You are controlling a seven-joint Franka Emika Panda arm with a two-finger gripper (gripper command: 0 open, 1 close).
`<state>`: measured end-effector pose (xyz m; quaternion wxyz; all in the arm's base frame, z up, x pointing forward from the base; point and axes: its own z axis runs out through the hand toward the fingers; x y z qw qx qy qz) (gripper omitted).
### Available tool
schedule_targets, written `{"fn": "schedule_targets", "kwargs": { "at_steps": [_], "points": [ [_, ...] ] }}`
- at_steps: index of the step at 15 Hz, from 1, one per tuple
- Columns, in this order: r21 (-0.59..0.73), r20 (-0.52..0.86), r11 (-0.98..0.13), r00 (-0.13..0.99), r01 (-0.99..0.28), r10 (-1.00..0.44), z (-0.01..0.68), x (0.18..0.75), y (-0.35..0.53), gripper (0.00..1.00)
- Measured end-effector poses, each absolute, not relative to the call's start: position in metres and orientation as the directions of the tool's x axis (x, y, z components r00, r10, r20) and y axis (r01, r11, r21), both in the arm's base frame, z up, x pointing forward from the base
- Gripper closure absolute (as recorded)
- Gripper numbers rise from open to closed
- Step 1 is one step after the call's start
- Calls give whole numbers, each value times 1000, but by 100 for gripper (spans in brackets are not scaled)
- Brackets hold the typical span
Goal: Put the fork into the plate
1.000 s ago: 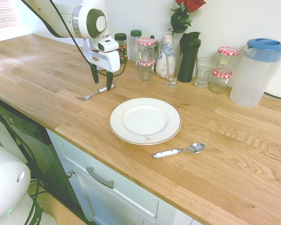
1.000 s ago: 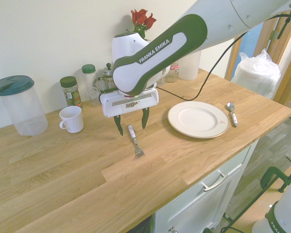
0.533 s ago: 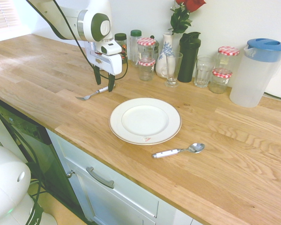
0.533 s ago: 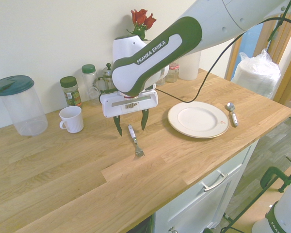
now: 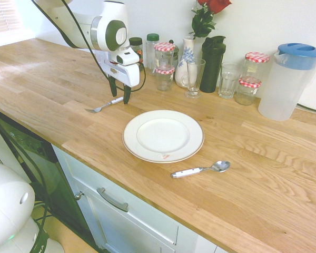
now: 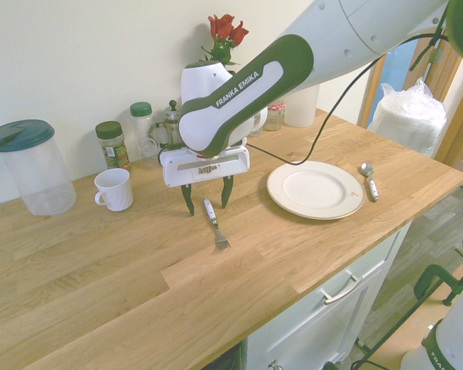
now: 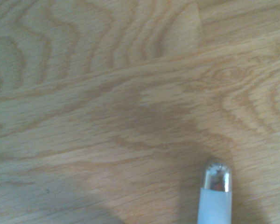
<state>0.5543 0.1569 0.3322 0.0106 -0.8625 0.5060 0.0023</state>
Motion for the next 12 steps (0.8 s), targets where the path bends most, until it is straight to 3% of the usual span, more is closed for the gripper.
{"fn": "schedule_targets", "kwargs": {
  "at_steps": [12],
  "points": [
    [-20, -18, -490, 491, -871, -871, 331, 555, 161, 100]
  ]
}}
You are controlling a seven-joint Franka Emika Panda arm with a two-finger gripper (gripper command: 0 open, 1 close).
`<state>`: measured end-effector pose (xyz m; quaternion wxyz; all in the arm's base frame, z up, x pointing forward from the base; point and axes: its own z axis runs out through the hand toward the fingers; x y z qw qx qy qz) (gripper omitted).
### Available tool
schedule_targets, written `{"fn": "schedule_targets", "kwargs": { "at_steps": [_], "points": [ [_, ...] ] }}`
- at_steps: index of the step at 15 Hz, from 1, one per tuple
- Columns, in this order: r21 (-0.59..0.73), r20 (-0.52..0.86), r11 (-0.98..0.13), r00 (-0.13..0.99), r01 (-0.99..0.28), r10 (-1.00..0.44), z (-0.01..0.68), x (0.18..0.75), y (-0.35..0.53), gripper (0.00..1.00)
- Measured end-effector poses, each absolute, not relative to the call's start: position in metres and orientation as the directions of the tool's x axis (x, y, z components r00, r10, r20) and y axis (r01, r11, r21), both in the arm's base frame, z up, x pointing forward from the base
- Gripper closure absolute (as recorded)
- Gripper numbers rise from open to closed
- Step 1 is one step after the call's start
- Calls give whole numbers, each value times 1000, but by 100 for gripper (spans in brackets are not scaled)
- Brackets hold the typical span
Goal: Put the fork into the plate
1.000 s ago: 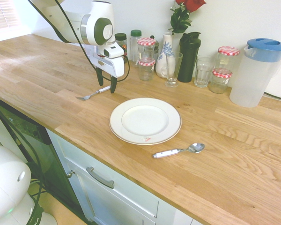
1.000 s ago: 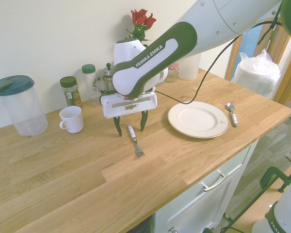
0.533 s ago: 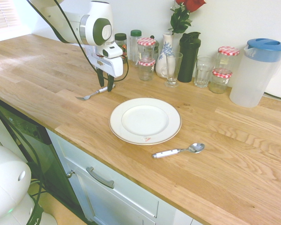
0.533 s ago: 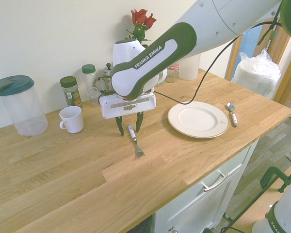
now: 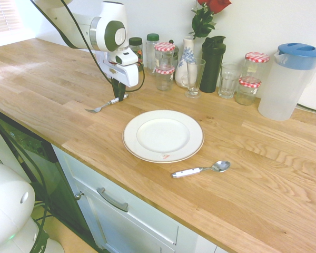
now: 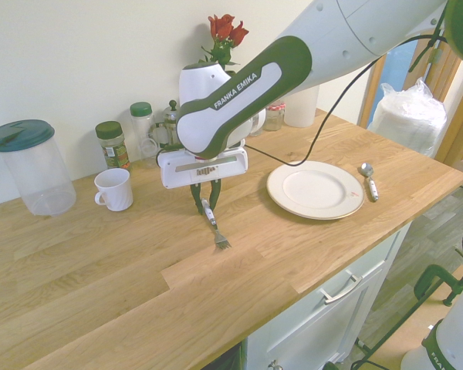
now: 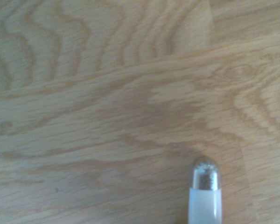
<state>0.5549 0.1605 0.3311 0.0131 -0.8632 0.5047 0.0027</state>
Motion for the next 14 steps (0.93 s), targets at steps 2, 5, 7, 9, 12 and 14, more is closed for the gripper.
{"fn": "schedule_targets", "kwargs": {
  "at_steps": [2, 5, 7, 9, 12, 14],
  "points": [
    [-22, -20, -487, 487, -873, -873, 332, 556, 160, 100],
    [-24, -22, -484, 485, -875, -874, 332, 556, 159, 100],
    [-25, -24, -483, 483, -875, -875, 332, 557, 158, 100],
    [-34, -27, -479, 480, -877, -877, 335, 558, 154, 100],
    [-76, -11, -464, 466, -882, -884, 363, 558, 140, 100],
    [-92, 0, -451, 453, -888, -892, 383, 549, 127, 100]
  ]
}}
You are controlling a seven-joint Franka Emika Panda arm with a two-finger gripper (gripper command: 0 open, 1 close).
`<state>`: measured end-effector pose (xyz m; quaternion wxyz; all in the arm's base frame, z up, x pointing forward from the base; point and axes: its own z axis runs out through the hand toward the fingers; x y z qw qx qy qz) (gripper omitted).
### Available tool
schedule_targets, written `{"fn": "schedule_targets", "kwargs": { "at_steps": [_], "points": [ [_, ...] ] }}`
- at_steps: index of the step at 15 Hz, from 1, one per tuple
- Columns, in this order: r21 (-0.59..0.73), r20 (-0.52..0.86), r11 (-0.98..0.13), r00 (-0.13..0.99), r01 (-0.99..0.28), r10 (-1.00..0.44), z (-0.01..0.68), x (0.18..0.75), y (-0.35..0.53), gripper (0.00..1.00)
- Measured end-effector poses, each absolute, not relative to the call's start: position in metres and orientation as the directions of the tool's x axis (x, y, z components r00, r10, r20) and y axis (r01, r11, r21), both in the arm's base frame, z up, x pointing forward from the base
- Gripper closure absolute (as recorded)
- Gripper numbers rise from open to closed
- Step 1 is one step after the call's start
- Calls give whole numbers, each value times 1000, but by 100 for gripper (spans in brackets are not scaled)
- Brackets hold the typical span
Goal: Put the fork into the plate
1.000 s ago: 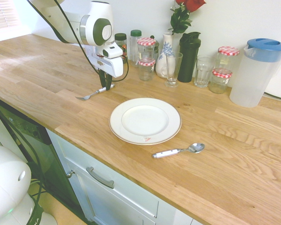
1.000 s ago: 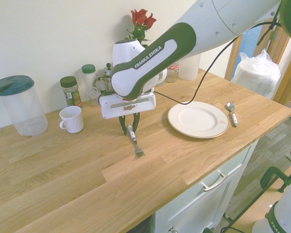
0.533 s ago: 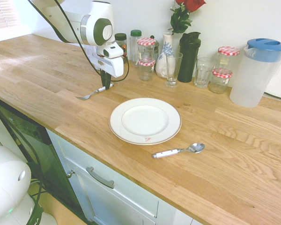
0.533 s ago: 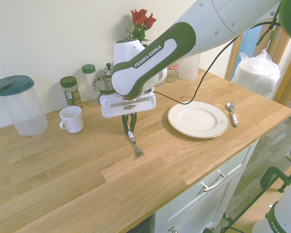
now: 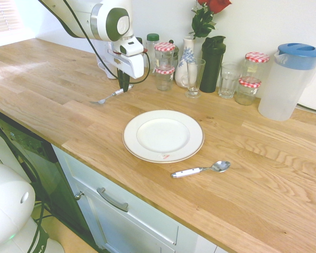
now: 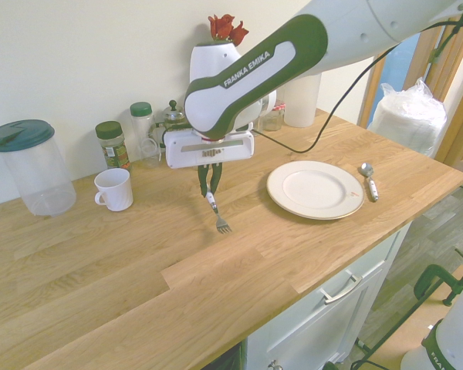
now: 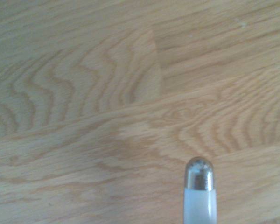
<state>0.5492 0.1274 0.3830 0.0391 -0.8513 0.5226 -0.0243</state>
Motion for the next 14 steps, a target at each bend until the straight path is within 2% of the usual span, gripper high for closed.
{"fn": "schedule_targets", "kwargs": {
  "at_steps": [10, 14],
  "points": [
    [-129, -31, -306, 312, -943, -950, 402, 483, -11, 100],
    [-113, -69, -254, 262, -961, -963, 379, 465, -52, 100]
  ]
}}
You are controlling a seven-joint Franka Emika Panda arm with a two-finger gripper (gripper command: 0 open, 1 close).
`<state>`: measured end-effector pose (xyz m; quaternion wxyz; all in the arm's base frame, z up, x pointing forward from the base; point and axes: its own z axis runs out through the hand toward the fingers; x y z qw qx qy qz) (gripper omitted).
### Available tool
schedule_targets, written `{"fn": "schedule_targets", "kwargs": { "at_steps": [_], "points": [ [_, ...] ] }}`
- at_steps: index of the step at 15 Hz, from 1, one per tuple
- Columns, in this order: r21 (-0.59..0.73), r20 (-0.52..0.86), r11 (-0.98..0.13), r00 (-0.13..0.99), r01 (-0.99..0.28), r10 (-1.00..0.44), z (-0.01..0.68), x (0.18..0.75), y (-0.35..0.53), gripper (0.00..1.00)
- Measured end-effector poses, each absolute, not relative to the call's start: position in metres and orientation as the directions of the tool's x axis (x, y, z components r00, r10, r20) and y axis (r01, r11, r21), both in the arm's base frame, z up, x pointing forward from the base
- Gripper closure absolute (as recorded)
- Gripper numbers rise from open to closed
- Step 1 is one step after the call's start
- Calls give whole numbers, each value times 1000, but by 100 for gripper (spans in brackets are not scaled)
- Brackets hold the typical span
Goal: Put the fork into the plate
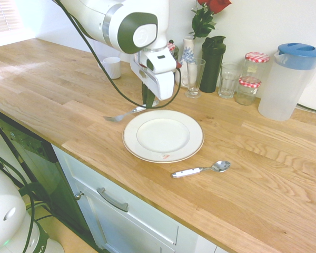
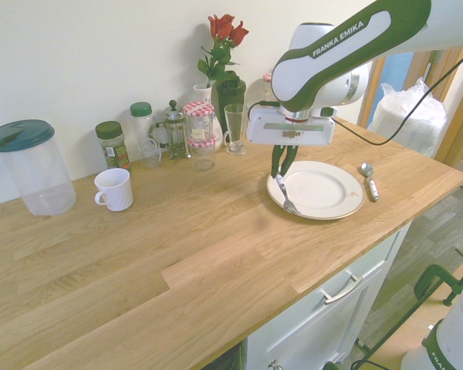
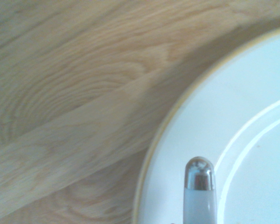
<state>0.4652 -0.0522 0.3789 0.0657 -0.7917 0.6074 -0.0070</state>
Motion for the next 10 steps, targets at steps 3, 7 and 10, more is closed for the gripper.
{"fn": "schedule_targets", "kwargs": {
  "at_steps": [3, 7, 10],
  "points": [
    [-114, -93, -215, 226, -970, -970, 364, 451, -87, 100],
    [-108, -110, -183, 195, -977, -975, 352, 441, -109, 100],
    [-101, -118, -160, 171, -982, -978, 347, 439, -118, 100]
  ]
}}
